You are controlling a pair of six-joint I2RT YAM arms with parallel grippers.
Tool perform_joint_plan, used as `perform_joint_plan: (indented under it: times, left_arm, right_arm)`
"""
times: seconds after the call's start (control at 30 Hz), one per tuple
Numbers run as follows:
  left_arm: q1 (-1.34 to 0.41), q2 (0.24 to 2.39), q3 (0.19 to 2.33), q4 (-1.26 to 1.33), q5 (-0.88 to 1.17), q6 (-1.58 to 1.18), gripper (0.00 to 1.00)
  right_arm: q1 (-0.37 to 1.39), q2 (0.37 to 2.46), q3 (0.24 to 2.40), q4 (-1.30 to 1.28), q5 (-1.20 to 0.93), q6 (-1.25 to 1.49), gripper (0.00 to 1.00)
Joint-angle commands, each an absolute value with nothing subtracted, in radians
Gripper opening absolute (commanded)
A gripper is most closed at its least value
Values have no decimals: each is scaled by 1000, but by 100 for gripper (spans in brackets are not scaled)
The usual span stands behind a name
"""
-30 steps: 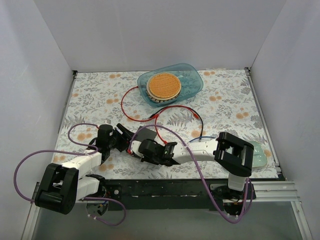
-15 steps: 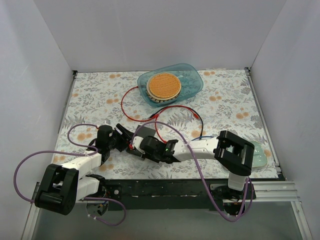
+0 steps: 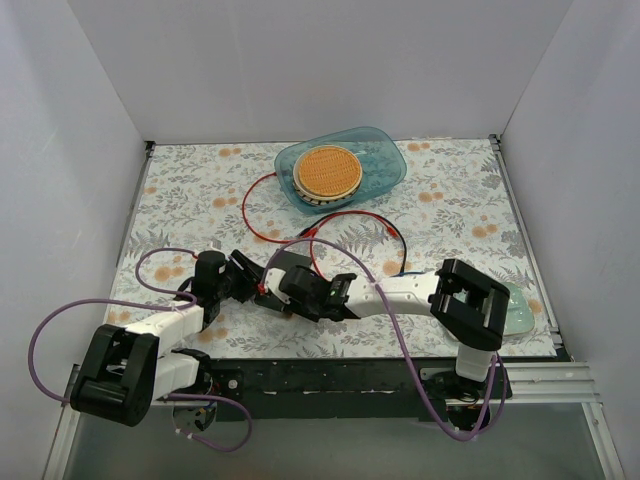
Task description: Insert the plug into the switch port
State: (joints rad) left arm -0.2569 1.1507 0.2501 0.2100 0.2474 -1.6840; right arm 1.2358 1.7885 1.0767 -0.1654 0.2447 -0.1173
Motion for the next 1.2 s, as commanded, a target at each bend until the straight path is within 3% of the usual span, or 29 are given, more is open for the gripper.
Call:
perform_joint_plan:
  times: [0.0,0.43,1.17]
  left_arm:
    - [-308,1160,245,181,492,-1729,50]
    - [-345,1137,265,183,482,-1743,49]
    - [-457,1181,305,273,472,-1756,47]
  right_arm:
    - [1220,1762,1235,126,215,-130,1]
    - [1190,1841,1350,63,163,-117,1]
    - [1167,1862,1327,138,133,-107,1]
